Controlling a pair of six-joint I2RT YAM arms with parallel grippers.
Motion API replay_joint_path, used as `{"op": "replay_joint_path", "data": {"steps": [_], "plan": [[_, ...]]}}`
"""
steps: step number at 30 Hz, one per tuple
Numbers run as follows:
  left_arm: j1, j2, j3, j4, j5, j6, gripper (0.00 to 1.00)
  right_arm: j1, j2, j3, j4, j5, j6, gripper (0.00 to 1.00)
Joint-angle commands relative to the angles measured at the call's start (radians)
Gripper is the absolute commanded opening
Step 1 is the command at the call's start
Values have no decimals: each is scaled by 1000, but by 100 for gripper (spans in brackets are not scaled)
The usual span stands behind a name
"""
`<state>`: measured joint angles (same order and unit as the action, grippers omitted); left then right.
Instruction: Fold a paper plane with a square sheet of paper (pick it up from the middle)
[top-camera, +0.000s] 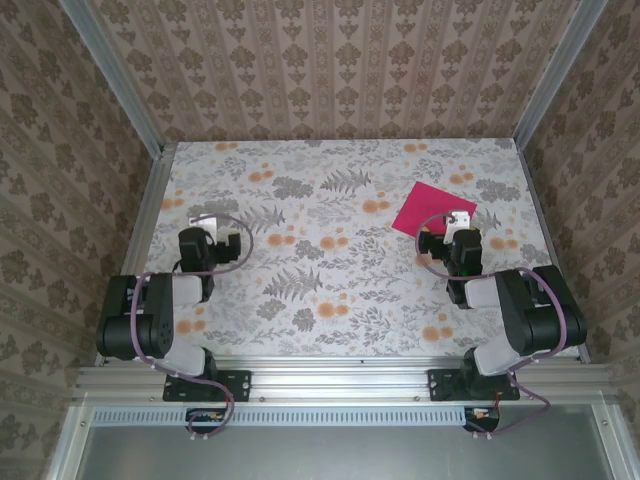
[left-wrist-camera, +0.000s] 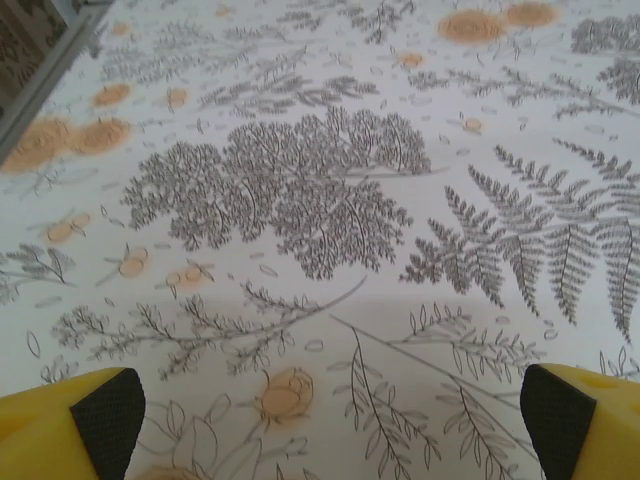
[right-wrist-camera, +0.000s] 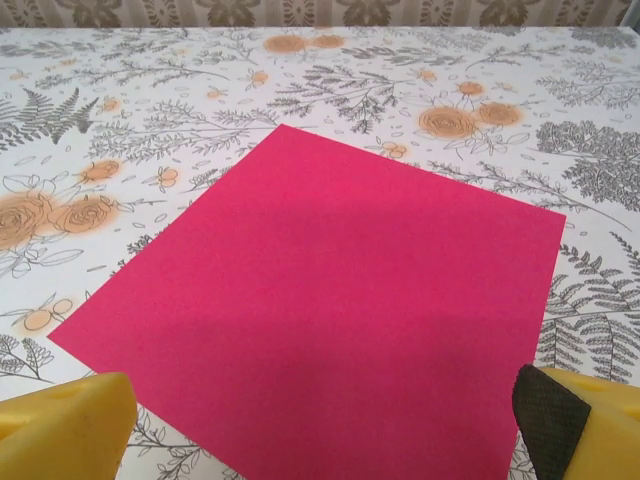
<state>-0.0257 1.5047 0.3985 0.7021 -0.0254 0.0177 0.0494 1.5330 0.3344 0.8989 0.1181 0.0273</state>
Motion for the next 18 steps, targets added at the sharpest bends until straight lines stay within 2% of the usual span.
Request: {"op": "replay_joint_path", "data": {"steps": [1,8,18], "plan": [[11,14,28,80,25,31,100,-8,18,31,80,-36,-21,100],[11,15,28,80,25,31,100,-26,21,64,18,-56,5,100],[11,14,26,83,25,31,100,-39,16,51,40,-68,8,100]]}}
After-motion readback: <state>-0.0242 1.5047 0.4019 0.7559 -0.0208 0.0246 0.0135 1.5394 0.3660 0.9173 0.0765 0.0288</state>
